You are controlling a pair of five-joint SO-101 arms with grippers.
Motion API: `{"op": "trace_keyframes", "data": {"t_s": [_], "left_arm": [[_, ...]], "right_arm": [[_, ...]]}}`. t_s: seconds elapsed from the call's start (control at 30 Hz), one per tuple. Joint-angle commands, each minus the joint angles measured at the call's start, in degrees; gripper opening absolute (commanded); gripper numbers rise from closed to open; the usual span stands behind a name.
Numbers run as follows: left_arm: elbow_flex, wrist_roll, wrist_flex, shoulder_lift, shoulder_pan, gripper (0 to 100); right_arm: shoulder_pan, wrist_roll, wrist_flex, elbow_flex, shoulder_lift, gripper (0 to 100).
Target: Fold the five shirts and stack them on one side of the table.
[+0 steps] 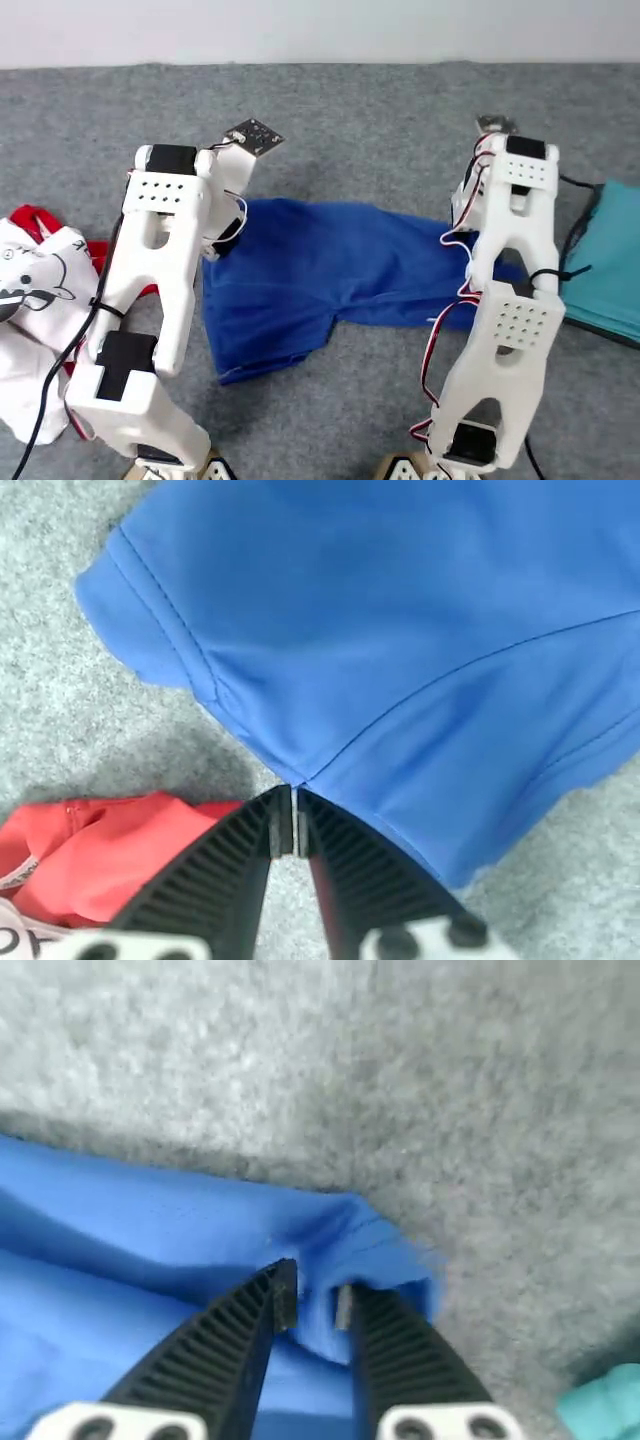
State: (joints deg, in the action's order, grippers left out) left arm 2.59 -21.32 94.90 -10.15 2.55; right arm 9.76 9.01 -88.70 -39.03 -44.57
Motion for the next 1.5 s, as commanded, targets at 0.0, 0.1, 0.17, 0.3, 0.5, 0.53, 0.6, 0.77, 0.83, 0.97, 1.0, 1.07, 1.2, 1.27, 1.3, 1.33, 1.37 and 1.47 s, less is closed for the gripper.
{"op": "trace_keyframes", "data": {"t_s": [0.0, 0.1, 0.17, 0.3, 0.5, 0.53, 0.6, 0.77, 0.83, 0.97, 1.0, 1.07, 1.2, 1.27, 1.3, 1.33, 1.37, 1.47], "left_arm": [[1.8, 0.18, 0.62, 0.26, 0.35, 1], [1.8, 0.18, 0.62, 0.35, 0.35, 1], [1.8, 0.18, 0.62, 0.35, 0.35, 1], [1.8, 0.18, 0.62, 0.26, 0.44, 1], [1.8, 0.0, 0.7, 0.26, 0.44, 1], [1.8, 0.0, 0.7, 0.26, 0.44, 1], [1.71, -0.09, 0.7, 0.26, 0.44, 1], [1.71, -0.09, 0.7, 0.18, 0.44, 1], [1.71, -0.09, 0.53, 0.18, 0.44, 1], [1.71, -0.18, 0.26, 0.18, 0.44, 1], [1.71, -0.18, 0.26, 0.18, 0.44, 1], [1.71, -0.18, 0.26, 0.18, 0.44, 1], [1.63, -0.18, 0.35, 0.18, 0.44, 1], [1.63, -0.18, 0.26, 0.18, 0.44, 1], [1.63, -0.18, 0.26, 0.18, 0.44, 1], [1.63, -0.18, 0.35, 0.18, 0.44, 1], [1.63, -0.18, 0.53, 0.18, 0.44, 1], [1.63, -0.18, 0.62, 0.18, 0.44, 1]], "right_arm": [[1.54, 1.76, -1.98, -8.79, 0.75, 2.5], [3.03, 3.69, -1.36, -12.22, 0.31, 2.5], [3.74, 5.54, 0.57, -12.31, -0.13, 2.5], [4.88, 7.91, 4.26, -12.22, -3.12, 2.5], [5.93, 7.82, 7.16, -14.33, -3.74, 2.6], [6.11, 7.65, 7.08, -15.38, -3.21, 2.6], [6.2, 7.56, 7.08, -17.58, -2.77, 2.6], [6.02, 7.91, 7.16, -19.34, -4.18, 2.6], [5.93, 7.74, 7.6, -19.34, -5.58, 3.5], [5.14, 7.65, 4.7, -19.69, -8.31, 17.9], [5.05, 7.65, 2.77, -20.22, -8.4, 21.6], [4.97, 7.56, -2.07, -22.07, -7.96, 24.7], [4.26, 7.56, -10.95, -27.52, -7.52, 24.7], [3.38, 7.74, -14.46, -29.63, -7.34, 24.0], [3.12, 7.65, -14.46, -29.71, -7.16, 22.5], [3.03, 7.65, -14.46, -29.36, -6.73, 20.3], [2.68, 7.65, -14.37, -28.4, -5.93, 17.4], [0.4, 7.91, -14.37, -22.15, -2.42, 8.9]]}}
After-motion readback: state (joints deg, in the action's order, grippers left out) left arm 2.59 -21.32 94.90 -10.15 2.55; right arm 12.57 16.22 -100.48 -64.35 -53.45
